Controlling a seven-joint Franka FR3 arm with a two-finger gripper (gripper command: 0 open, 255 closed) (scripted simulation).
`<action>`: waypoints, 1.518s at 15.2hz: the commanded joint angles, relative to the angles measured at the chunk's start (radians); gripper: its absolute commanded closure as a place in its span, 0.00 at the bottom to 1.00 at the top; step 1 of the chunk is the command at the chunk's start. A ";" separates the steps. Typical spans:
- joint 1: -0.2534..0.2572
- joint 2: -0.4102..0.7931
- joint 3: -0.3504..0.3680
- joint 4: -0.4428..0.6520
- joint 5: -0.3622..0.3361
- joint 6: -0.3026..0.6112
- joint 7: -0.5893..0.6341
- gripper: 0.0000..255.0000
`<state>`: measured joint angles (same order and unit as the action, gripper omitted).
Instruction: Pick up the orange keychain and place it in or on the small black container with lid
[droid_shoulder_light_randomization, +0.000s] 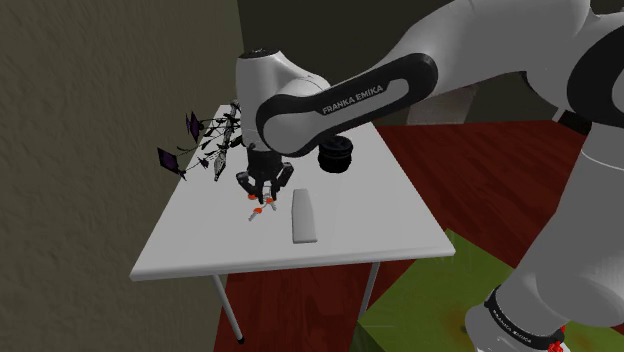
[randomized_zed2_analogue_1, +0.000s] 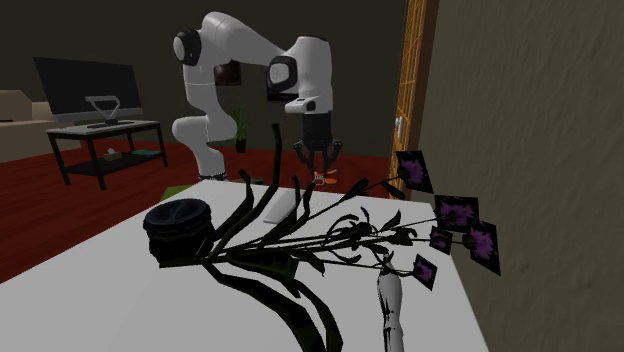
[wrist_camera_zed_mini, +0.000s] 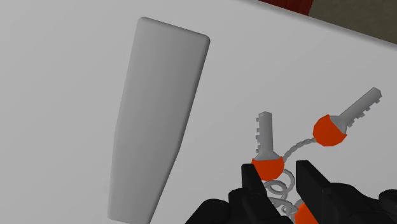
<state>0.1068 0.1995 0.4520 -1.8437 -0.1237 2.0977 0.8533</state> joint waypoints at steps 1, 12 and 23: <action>-0.001 -0.012 0.002 0.012 0.007 -0.024 -0.004 1.00; -0.002 -0.042 0.007 0.125 0.027 -0.163 -0.019 1.00; -0.144 -0.124 -0.090 0.052 0.092 -0.156 -0.273 1.00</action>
<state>-0.0234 0.0862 0.3718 -1.7786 -0.0384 1.9380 0.6071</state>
